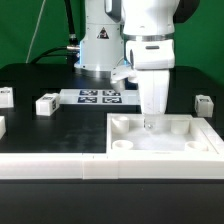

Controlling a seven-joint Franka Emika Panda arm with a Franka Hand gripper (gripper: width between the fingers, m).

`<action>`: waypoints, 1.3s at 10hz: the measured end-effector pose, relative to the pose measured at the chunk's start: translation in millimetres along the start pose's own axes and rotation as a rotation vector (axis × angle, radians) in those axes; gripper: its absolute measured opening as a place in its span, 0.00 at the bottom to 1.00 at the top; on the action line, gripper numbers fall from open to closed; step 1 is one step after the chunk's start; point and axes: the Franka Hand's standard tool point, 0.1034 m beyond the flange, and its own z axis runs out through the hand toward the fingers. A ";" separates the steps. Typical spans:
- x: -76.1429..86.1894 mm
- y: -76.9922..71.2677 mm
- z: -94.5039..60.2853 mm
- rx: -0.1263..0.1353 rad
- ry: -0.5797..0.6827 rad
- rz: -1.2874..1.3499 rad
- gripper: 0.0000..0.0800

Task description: Assemble one leg

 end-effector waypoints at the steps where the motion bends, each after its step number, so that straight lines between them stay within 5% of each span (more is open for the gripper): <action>1: 5.7 -4.1 -11.5 -0.012 -0.002 0.029 0.81; 3: 18.5 -12.5 -26.0 -0.029 -0.002 0.120 0.81; 9: 20.1 -16.4 -23.4 -0.029 0.008 0.374 0.81; 13: 53.0 -43.1 -20.7 0.022 0.032 1.001 0.81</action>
Offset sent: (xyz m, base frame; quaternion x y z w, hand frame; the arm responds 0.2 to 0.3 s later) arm -0.0138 0.0132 -0.0027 -0.0462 0.0032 0.0846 0.9953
